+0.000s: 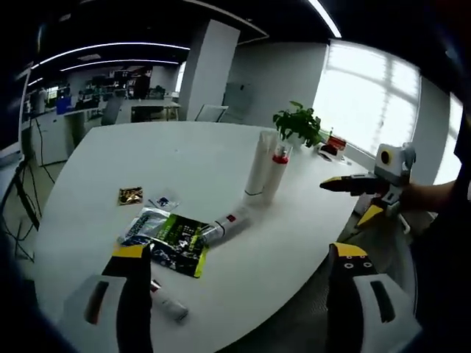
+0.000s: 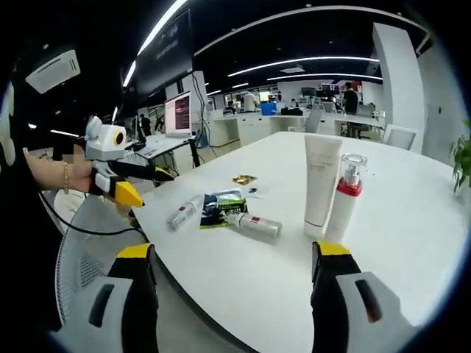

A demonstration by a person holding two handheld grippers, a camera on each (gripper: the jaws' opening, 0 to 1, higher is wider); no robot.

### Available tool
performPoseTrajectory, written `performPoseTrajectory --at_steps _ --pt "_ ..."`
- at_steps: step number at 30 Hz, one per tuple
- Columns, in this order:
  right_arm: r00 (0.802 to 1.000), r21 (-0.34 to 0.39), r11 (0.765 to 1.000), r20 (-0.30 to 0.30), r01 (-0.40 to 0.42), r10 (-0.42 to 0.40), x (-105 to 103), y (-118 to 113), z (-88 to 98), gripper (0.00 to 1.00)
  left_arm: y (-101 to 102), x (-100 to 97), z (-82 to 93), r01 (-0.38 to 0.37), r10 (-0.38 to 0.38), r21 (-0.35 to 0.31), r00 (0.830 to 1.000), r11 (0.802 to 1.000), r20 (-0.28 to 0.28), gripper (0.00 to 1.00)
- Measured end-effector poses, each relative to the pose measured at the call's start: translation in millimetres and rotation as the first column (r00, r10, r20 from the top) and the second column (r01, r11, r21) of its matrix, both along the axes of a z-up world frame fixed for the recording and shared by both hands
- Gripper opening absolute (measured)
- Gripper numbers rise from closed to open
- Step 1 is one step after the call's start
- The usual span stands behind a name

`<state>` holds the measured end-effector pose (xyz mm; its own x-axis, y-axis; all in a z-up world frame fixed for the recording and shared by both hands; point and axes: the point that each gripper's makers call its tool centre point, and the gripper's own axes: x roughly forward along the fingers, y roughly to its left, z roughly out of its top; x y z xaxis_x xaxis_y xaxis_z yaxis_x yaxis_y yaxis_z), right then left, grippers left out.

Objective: Arrange the skincare products in the storage area until every visible bottle or jar stands upright without overlapping.

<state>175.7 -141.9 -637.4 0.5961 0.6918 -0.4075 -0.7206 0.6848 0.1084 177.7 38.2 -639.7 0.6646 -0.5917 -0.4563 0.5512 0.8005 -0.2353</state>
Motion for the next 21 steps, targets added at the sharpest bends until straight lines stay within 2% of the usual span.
performPoseTrajectory --at_steps 5,21 --pt "1.000 -0.010 1.000 -0.006 -0.015 0.015 -0.4 1.4 -3.3 0.86 5.2 -4.2 -7.2 -0.014 0.014 0.012 1.000 1.000 -0.008 0.93" --pt "0.999 -0.037 0.999 -0.020 -0.038 0.038 0.0 6.2 -8.7 0.86 9.1 -1.4 -3.5 -0.030 0.030 0.002 0.999 1.000 0.013 0.90"
